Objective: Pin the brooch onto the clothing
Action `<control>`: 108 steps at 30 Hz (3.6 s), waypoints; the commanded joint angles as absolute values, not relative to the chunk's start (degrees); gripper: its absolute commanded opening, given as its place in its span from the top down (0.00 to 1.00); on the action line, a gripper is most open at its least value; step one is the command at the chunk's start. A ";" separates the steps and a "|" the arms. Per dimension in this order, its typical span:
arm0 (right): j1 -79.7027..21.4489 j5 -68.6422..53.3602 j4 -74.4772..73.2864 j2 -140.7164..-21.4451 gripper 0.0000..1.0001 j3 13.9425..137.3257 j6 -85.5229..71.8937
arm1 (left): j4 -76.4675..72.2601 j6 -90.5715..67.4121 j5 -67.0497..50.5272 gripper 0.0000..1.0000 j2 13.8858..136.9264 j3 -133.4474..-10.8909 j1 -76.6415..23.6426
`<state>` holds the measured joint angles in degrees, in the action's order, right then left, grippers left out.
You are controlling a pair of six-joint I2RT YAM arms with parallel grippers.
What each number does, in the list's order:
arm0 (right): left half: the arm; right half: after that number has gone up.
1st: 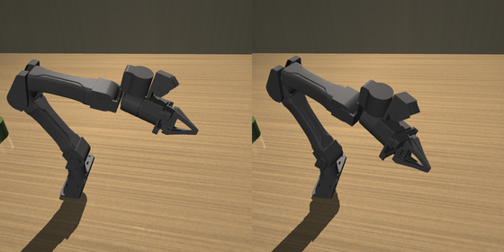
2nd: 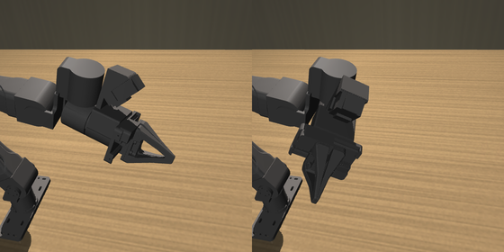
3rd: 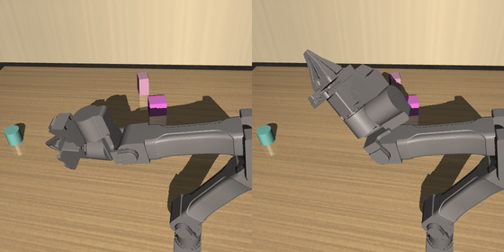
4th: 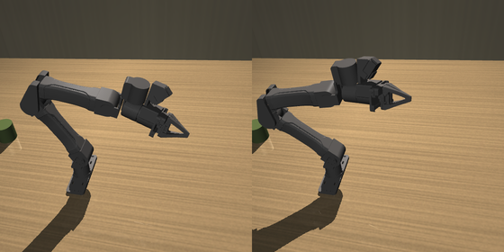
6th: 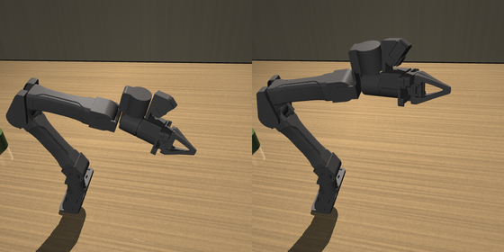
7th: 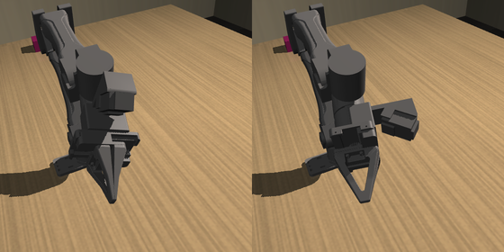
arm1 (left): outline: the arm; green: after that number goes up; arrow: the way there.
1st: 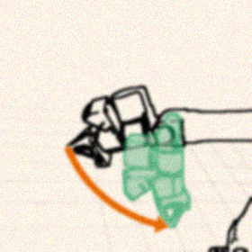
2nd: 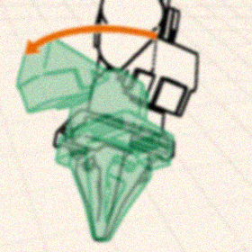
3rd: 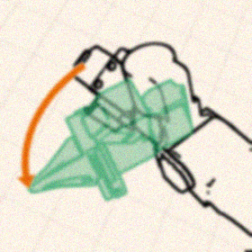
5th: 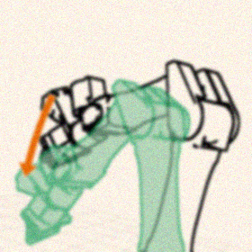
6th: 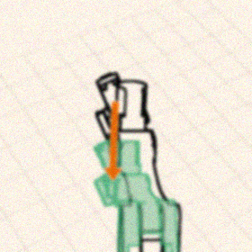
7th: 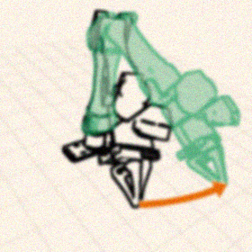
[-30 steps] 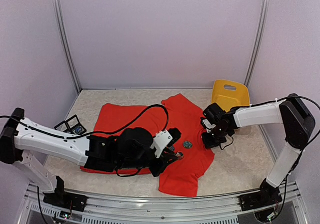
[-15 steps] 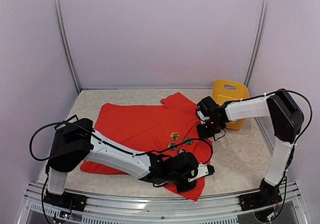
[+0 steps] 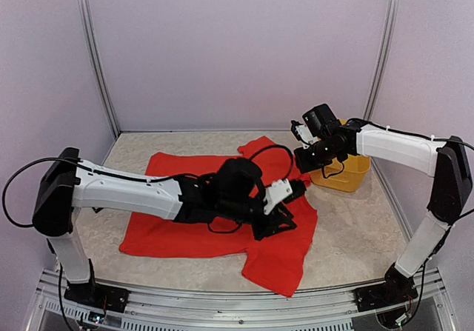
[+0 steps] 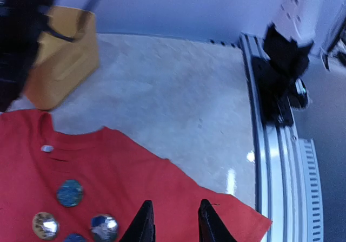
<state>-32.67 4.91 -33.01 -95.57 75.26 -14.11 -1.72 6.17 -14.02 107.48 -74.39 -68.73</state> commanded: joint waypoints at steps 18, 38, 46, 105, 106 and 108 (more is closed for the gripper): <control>-31.20 12.30 -30.97 -128.98 0.97 98.53 -9.82 | 7.80 -25.16 14.43 0.80 113.57 -68.40 -21.44; -28.37 10.10 -36.85 -139.82 0.97 119.57 -5.92 | 1.06 -25.07 13.86 0.77 110.58 -63.63 -17.35; -35.56 7.09 -29.68 -118.17 0.96 98.86 -5.27 | 7.36 -26.04 15.94 0.73 97.39 -62.42 -20.06; -60.83 -3.24 -18.68 -93.83 0.33 62.41 -9.23 | 13.74 -28.23 25.85 0.13 103.10 -56.72 -4.93; -60.82 -3.32 -18.59 -94.00 0.33 62.33 -9.18 | 13.57 -28.22 25.57 0.14 103.78 -56.81 -4.47; -60.81 -3.57 -18.46 -94.33 0.33 62.39 -9.09 | 13.30 -28.36 24.28 0.15 104.80 -57.21 -3.66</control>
